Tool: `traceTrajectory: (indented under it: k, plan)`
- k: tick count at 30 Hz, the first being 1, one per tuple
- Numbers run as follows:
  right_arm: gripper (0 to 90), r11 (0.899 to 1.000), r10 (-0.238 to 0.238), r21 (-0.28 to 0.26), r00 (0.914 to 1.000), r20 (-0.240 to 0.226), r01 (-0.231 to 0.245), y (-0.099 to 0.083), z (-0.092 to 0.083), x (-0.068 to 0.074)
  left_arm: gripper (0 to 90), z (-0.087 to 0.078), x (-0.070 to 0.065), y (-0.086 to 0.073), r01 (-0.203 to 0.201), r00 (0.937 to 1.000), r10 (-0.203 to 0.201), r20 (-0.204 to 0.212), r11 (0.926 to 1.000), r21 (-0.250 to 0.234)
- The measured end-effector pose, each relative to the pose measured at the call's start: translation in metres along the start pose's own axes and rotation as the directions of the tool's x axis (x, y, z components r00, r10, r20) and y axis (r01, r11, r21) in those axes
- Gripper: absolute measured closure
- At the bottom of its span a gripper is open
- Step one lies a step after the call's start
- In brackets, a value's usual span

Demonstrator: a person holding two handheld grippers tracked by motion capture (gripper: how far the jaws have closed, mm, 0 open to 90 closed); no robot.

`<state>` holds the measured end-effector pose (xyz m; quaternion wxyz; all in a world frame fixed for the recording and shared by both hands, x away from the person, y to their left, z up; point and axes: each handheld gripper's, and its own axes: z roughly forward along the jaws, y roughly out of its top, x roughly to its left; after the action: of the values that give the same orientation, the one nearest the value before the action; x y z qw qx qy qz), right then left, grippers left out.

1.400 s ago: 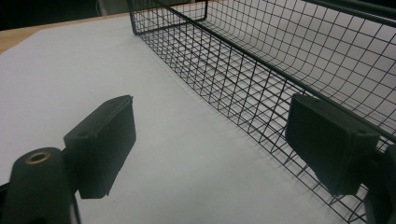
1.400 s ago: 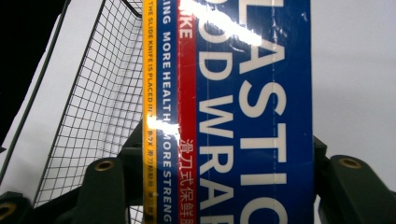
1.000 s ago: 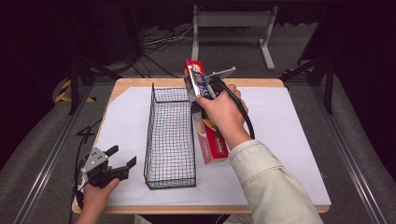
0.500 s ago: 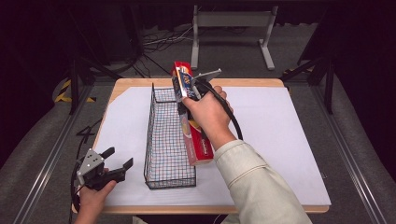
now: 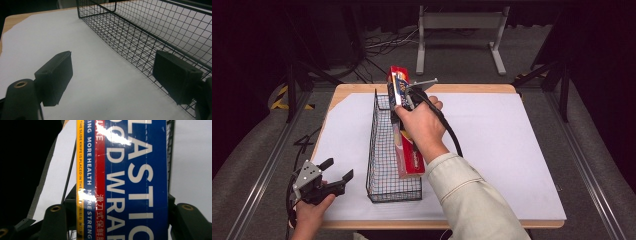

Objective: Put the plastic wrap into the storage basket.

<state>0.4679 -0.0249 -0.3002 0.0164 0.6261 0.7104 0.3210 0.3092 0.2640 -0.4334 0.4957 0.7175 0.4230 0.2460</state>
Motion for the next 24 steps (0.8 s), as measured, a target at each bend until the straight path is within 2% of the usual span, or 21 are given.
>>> traceTrajectory:
  k: [1,4,9,12,24]
  plan:
    - [41.0,1.0,0.005,0.009,1.0,0.006,-0.005,-0.002,0.006,0.003,17.2,0.0,0.0,0.0,0.0,1.0,0.0,-0.001,1.0,-0.005]
    - [40.9,1.0,0.007,0.005,1.0,0.004,-0.007,-0.002,0.01,0.004,17.2,0.002,-0.001,0.002,-0.001,1.0,0.001,0.003,1.0,-0.005]
    - [40.8,0.998,0.057,-0.011,0.9983,-0.01,-0.057,-0.003,0.017,0.004,17.2,0.004,-0.002,0.003,-0.014,0.9999,0.014,0.006,0.9999,-0.003]
    - [40.8,0.997,0.071,-0.009,0.9974,-0.013,-0.071,-0.004,0.023,0.004,17.2,0.004,-0.002,0.004,-0.014,0.9999,0.014,0.008,0.9999,-0.01]
    - [40.7,0.997,0.078,-0.014,0.9959,0.045,-0.078,-0.012,0.04,0.001,17.2,0.008,-0.004,0.007,-0.019,0.9996,0.019,0.019,0.9997,-0.015]
